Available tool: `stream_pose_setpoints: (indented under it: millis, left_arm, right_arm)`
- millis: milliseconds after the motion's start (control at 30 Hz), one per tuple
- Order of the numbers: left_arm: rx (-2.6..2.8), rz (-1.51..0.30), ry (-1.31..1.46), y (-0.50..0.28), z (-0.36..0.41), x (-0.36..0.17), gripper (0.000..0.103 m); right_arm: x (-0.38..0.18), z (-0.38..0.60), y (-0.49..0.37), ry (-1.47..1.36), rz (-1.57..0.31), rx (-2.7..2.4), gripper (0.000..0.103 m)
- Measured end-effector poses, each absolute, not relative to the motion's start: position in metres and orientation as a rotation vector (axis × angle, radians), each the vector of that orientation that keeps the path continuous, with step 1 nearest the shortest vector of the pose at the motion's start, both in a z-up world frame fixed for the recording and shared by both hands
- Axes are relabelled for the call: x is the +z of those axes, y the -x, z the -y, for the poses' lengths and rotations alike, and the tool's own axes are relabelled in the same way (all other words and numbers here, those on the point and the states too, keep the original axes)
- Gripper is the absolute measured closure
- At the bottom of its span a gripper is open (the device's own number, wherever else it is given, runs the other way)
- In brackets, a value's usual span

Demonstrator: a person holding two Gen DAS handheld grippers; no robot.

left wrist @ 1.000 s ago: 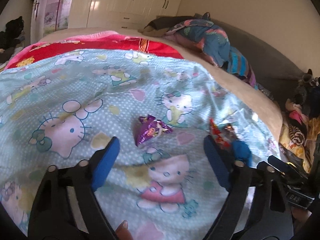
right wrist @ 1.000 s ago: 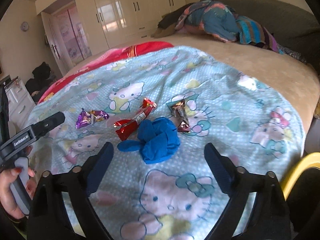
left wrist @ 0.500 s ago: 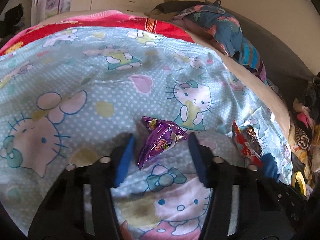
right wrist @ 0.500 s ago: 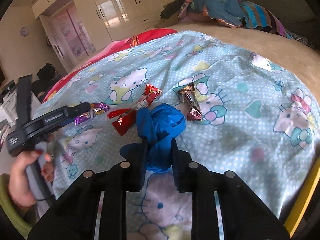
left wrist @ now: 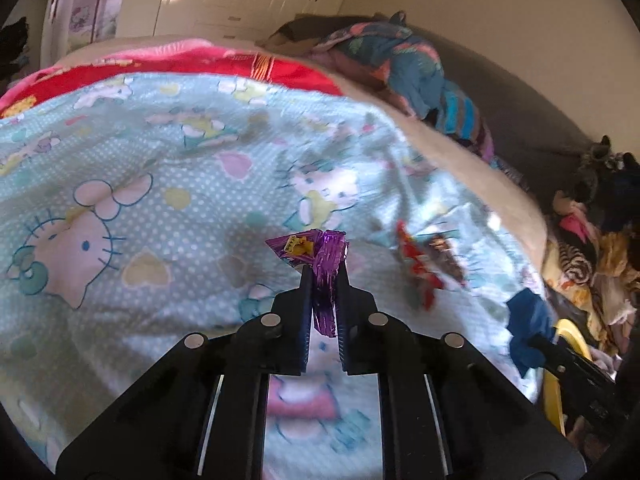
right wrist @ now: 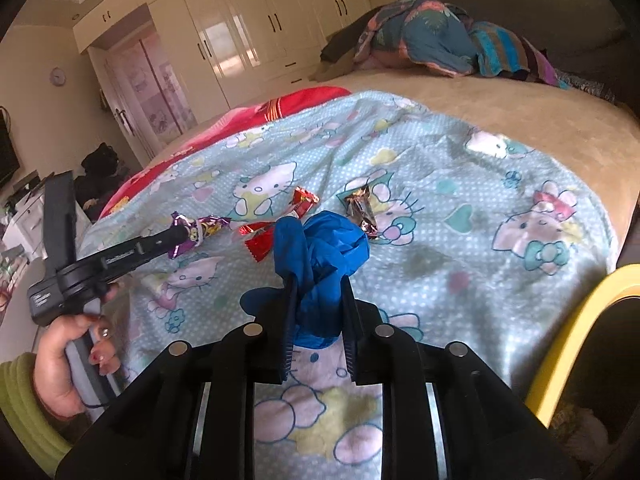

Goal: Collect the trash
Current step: 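Close the left tool on the purple wrapper while the right tool grasps the blue balloon, then lift the purple wrapper and blue balloon and carry both tools over the bin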

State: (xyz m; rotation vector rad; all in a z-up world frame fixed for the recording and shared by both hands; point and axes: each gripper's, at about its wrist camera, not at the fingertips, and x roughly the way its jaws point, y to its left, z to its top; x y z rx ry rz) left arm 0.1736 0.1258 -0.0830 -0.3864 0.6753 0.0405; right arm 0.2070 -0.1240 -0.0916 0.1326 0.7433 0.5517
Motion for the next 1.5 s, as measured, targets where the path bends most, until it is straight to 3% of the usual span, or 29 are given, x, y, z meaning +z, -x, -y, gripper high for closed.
stream_pose_setpoints:
  millis: [567,1500]
  left_arm:
    - [-0.168,-0.583,0.297,-0.126,-0.05,-0.023,0.096]
    - [-0.349,-0.559,0.162,-0.101,0.032,0.005,0.096]
  right_arm:
    - [-0.062,0.158,-0.179,-0.134,-0.684,0.517,0.084]
    - [-0.046,0.268,-0.151,-0.238,-0.637,0.304,0.084]
